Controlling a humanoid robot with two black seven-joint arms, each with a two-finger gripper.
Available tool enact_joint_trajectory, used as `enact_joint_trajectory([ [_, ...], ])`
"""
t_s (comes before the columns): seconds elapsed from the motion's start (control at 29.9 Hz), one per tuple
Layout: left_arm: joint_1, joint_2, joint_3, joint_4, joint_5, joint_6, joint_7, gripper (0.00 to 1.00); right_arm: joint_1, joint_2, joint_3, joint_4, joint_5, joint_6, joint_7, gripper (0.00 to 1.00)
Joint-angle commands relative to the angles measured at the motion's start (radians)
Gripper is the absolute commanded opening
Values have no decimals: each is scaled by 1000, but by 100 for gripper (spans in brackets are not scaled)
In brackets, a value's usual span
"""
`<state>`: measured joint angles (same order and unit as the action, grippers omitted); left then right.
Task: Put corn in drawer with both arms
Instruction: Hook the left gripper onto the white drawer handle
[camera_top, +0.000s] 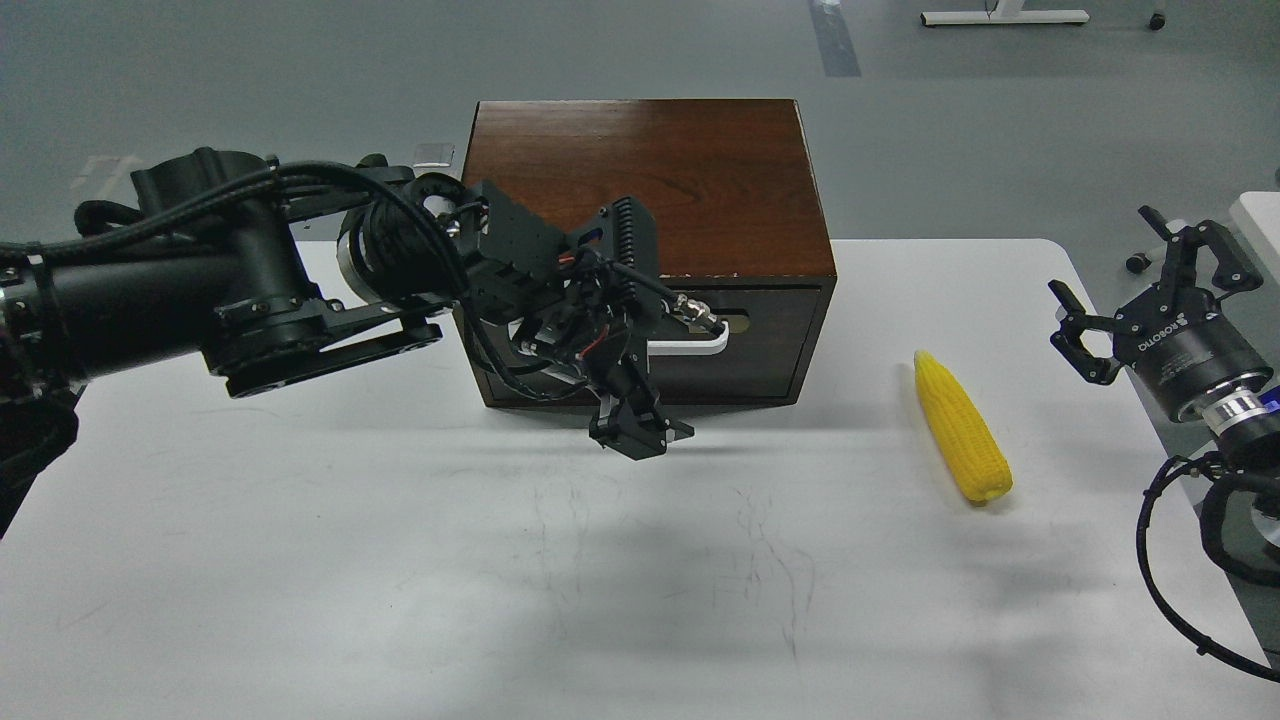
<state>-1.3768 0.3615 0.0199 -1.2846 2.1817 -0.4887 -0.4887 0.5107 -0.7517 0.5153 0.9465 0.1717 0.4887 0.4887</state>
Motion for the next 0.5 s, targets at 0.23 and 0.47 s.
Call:
enact_joint_trajectory([
  [0.23,1,-13,32,41,0,0,0,98,-1,2,-1,0,0,0,0,100],
  [0.47,2,-22,43,62,0,0,0,98,-1,2,-1,0,0,0,0,100],
])
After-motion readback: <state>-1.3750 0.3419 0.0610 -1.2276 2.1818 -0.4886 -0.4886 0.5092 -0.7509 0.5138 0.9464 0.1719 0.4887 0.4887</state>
